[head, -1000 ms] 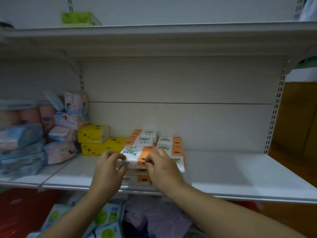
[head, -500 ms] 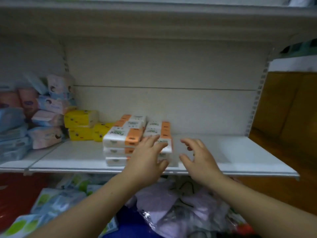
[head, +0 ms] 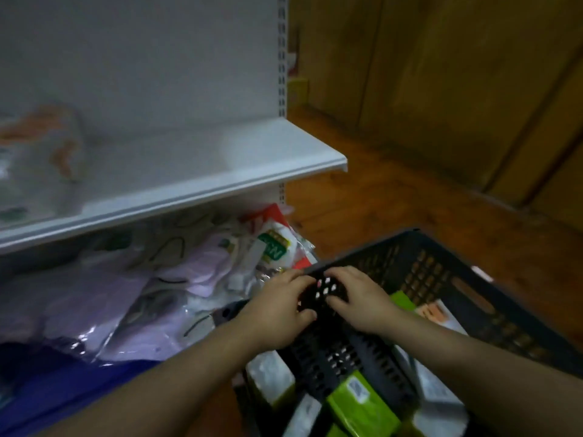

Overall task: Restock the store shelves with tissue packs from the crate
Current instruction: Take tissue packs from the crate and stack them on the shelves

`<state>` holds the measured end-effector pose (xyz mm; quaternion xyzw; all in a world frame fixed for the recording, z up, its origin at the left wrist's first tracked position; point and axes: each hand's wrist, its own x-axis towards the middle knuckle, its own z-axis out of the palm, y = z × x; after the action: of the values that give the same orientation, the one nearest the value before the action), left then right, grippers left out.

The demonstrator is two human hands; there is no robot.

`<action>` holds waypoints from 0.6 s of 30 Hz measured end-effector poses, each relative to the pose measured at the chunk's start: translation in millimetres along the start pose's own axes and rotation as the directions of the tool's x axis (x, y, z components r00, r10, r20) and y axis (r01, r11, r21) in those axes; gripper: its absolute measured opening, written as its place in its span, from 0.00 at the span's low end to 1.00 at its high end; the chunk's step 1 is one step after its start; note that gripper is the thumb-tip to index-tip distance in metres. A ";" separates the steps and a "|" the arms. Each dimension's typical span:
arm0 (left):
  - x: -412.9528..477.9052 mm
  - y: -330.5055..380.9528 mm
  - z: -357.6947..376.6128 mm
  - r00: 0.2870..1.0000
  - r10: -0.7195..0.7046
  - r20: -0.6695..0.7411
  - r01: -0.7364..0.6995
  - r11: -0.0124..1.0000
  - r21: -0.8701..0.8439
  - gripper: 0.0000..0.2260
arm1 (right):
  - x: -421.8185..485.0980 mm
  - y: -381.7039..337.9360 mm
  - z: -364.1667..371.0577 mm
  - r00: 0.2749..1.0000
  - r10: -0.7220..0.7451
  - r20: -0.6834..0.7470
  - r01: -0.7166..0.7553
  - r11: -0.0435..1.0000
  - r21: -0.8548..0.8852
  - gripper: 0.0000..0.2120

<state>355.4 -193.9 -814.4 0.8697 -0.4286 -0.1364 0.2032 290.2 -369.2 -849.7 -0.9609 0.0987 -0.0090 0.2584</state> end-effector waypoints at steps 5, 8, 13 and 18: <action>32.3 -2.9 82.7 0.928 -0.125 0.351 0.129 0.992 0.012 0.30 | -23.7 77.7 23.9 0.908 0.261 0.327 -0.206 0.959 -0.193 0.21; 50.7 4.0 115.4 0.880 -0.170 0.443 0.200 0.979 -0.023 0.30 | -30.7 105.9 21.6 0.852 0.337 0.401 -0.204 0.919 -0.338 0.25; 81.7 27.9 169.9 0.857 -0.183 0.483 0.324 0.918 -0.228 0.30 | -33.7 150.6 -19.0 0.777 0.475 0.412 -0.296 0.854 -0.428 0.27; 100.6 71.1 221.2 0.806 -0.145 0.574 0.454 0.774 -0.442 0.25 | -61.3 172.3 -38.8 0.580 0.658 0.480 -0.363 0.736 -0.571 0.26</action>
<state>275.2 -365.9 -982.0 0.7617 -0.2573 -0.5118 0.3028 195.6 -522.4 -899.9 -0.8581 0.2809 0.4259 0.0581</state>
